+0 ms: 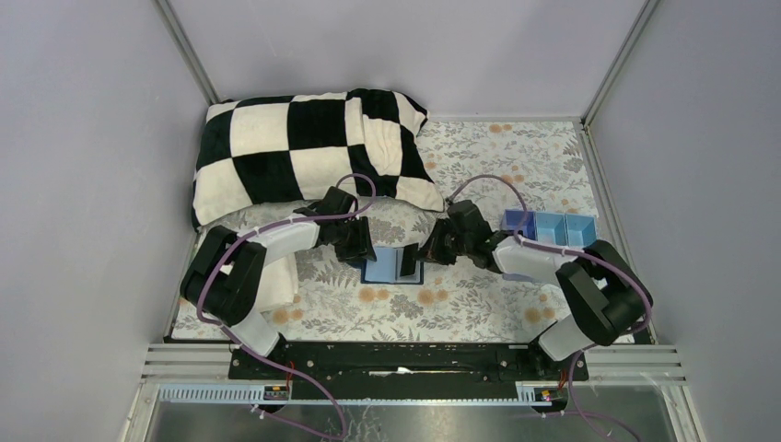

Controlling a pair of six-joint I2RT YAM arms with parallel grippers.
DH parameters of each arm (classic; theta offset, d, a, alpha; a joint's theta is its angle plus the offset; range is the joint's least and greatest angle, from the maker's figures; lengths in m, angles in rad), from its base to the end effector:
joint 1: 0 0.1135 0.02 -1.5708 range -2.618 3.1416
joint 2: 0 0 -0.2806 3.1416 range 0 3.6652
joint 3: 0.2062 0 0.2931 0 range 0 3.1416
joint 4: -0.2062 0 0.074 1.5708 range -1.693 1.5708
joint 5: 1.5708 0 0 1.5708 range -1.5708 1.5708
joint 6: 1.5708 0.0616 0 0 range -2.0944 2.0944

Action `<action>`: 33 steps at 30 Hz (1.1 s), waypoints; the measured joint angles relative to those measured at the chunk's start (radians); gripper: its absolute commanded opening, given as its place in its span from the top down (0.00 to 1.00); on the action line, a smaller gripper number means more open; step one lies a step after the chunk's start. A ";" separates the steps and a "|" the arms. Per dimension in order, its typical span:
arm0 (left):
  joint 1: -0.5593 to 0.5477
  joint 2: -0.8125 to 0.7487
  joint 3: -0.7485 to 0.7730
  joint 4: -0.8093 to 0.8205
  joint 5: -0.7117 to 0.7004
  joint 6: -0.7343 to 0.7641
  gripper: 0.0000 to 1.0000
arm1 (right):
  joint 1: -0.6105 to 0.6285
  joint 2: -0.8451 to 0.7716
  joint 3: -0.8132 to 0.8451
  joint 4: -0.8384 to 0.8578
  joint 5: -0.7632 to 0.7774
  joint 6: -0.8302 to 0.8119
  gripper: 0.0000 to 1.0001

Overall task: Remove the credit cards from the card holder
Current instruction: Remove the credit card from the card holder, then place the credit card in the storage box.

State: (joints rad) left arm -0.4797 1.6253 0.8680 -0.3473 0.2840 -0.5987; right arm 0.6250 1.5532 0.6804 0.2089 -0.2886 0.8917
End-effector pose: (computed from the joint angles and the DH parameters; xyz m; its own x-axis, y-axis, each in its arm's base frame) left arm 0.2979 -0.1745 0.1213 -0.9673 -0.1066 -0.2303 0.0117 0.8878 -0.4601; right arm 0.2738 0.2191 0.1308 -0.8918 0.2765 -0.3582 -0.0776 0.6865 0.7230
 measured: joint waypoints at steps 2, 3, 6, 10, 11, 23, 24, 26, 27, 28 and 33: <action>0.000 0.000 0.001 -0.002 0.000 0.000 0.53 | -0.008 -0.033 0.019 -0.068 0.021 -0.039 1.00; 0.000 0.000 0.001 -0.002 0.000 0.000 0.53 | -0.013 -0.050 0.028 -0.101 0.032 -0.058 1.00; 0.000 -0.002 0.003 -0.004 0.002 0.004 0.52 | -0.036 -0.101 0.069 -0.218 0.064 -0.114 1.00; 0.000 -0.006 0.009 -0.018 0.006 0.007 0.52 | -0.066 -0.150 0.167 -0.385 0.127 -0.191 1.00; 0.000 -0.007 0.010 -0.023 0.007 0.007 0.52 | -0.073 -0.156 0.207 -0.440 0.149 -0.212 1.00; 0.000 -0.038 0.072 -0.088 0.010 0.026 0.52 | -0.113 -0.166 0.566 -0.940 0.599 -0.401 1.00; 0.000 -0.043 0.079 -0.097 0.010 0.027 0.52 | -0.118 -0.166 0.569 -0.969 0.654 -0.412 1.00; 0.000 -0.049 0.093 -0.110 0.008 0.031 0.52 | -0.127 -0.166 0.570 -1.011 0.735 -0.423 1.00; 0.000 -0.050 0.100 -0.115 0.007 0.032 0.52 | -0.131 -0.165 0.570 -1.032 0.775 -0.425 1.00; 0.000 -0.051 0.104 -0.116 0.007 0.034 0.52 | -0.136 -0.164 0.569 -1.044 0.806 -0.428 1.00; 0.000 -0.053 0.106 -0.132 0.007 0.042 0.51 | -0.153 -0.163 0.546 -1.043 0.921 -0.443 1.00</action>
State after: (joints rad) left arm -0.4797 1.5719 0.9745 -0.4797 0.2913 -0.5571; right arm 0.4717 1.3899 1.2259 -0.8341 0.6319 0.4492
